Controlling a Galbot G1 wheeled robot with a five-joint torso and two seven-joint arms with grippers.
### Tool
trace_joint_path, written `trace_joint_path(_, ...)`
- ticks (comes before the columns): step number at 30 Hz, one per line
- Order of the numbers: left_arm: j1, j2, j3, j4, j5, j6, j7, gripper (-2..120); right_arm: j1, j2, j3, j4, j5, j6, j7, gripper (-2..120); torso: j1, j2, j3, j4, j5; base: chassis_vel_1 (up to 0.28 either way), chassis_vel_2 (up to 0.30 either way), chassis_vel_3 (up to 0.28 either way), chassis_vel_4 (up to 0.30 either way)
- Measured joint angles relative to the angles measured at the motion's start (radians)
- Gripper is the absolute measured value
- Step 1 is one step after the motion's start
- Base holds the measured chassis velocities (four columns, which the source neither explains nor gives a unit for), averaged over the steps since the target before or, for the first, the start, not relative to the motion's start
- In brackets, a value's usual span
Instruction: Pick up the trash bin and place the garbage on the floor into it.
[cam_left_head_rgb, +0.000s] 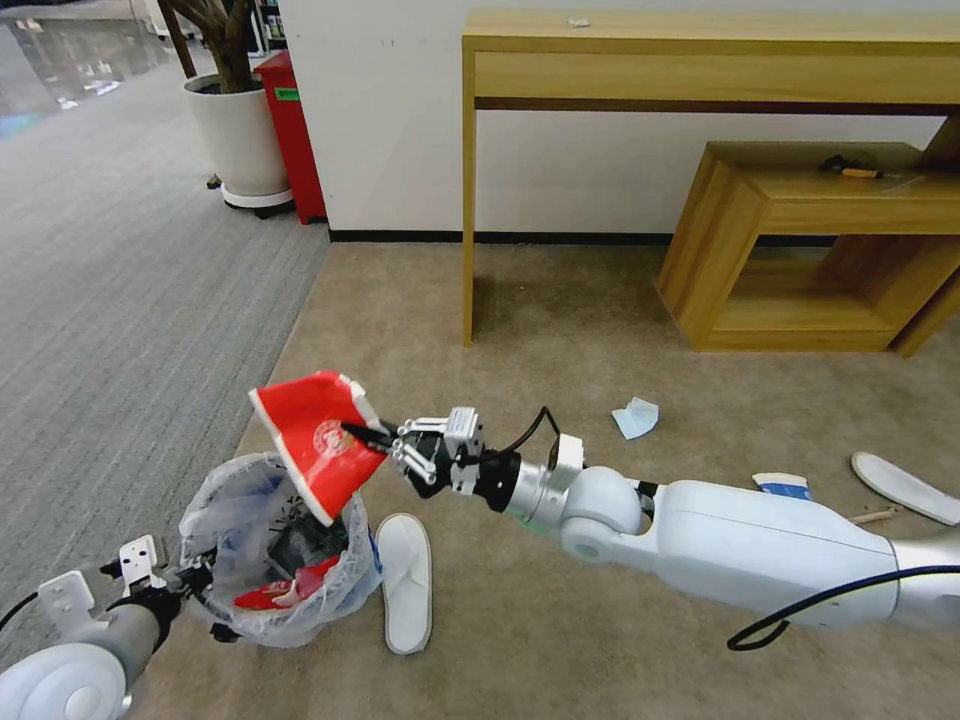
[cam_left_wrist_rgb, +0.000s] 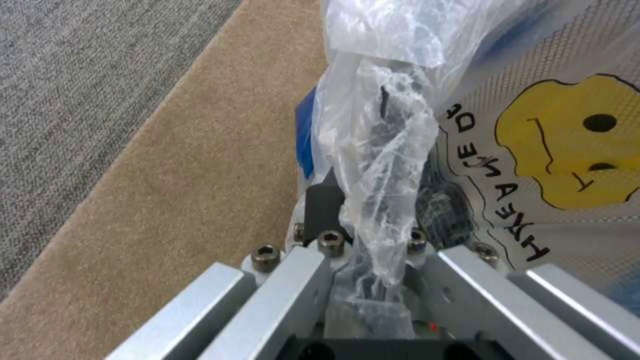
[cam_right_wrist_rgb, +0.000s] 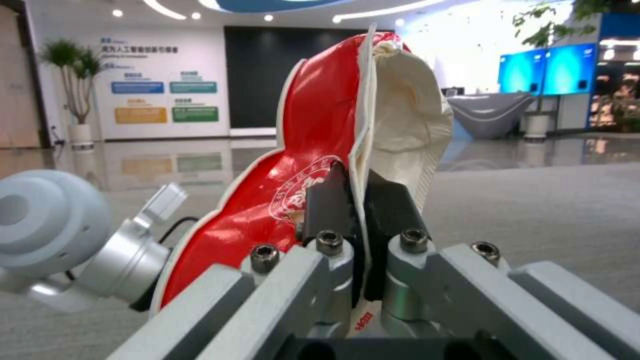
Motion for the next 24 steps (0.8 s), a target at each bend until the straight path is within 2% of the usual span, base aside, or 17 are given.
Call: trace_joint_path(24,0.007,-0.022,0.000,-0.007,0.013,-0.007,0.002,0,-0.006,0.040,-0.043,-0.035,-0.024,0.012,-0.002,0,0.000,0.000,0.000,0.0000,0.0000,0.000,0.000,0.000,0.000)
